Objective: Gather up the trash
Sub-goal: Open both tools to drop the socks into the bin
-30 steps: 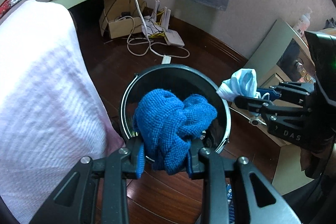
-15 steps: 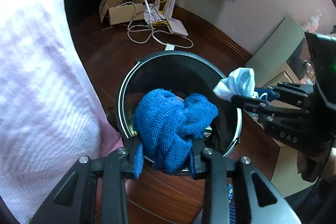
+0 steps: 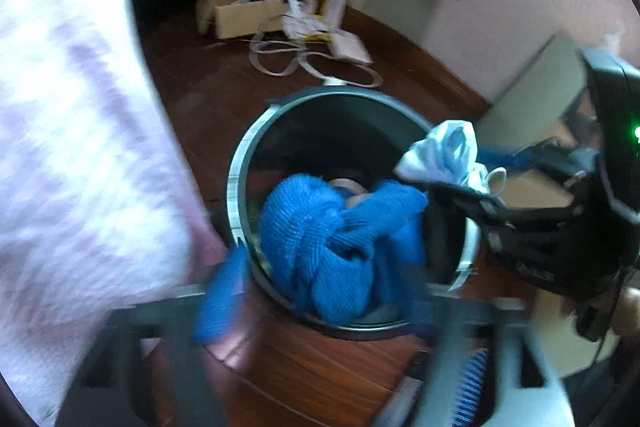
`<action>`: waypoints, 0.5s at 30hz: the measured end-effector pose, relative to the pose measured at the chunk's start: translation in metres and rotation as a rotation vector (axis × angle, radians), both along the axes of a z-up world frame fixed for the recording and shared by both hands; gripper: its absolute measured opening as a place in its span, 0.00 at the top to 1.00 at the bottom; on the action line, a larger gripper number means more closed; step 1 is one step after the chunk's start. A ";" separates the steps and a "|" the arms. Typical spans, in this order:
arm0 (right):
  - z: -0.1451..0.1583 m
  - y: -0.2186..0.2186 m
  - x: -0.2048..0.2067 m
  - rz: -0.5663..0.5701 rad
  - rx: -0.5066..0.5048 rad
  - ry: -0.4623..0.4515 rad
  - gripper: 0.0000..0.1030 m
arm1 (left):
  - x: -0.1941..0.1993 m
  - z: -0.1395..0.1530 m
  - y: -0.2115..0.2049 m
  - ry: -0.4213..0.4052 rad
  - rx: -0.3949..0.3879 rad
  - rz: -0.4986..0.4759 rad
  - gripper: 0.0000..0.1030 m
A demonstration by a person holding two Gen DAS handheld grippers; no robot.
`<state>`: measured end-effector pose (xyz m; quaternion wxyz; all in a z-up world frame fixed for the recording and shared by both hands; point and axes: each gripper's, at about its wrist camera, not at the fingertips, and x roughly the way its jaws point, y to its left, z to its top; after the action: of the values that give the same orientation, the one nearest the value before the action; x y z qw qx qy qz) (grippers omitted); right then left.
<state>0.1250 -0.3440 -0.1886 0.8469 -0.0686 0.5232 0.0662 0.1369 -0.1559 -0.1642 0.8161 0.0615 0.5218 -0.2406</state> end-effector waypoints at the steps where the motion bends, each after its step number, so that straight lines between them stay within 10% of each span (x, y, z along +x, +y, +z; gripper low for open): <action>1: 0.000 -0.004 0.000 -0.024 -0.025 -0.015 0.01 | -0.002 0.000 0.004 -0.023 0.011 0.018 0.06; 15: -0.005 -0.022 -0.002 -0.093 -0.012 0.017 0.00 | 0.000 -0.011 0.023 -0.022 0.055 0.122 0.01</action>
<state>0.1230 -0.3660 -0.1940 0.8442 -0.0488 0.5333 0.0244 0.1364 -0.1325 -0.1752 0.8330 0.0547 0.5218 -0.1755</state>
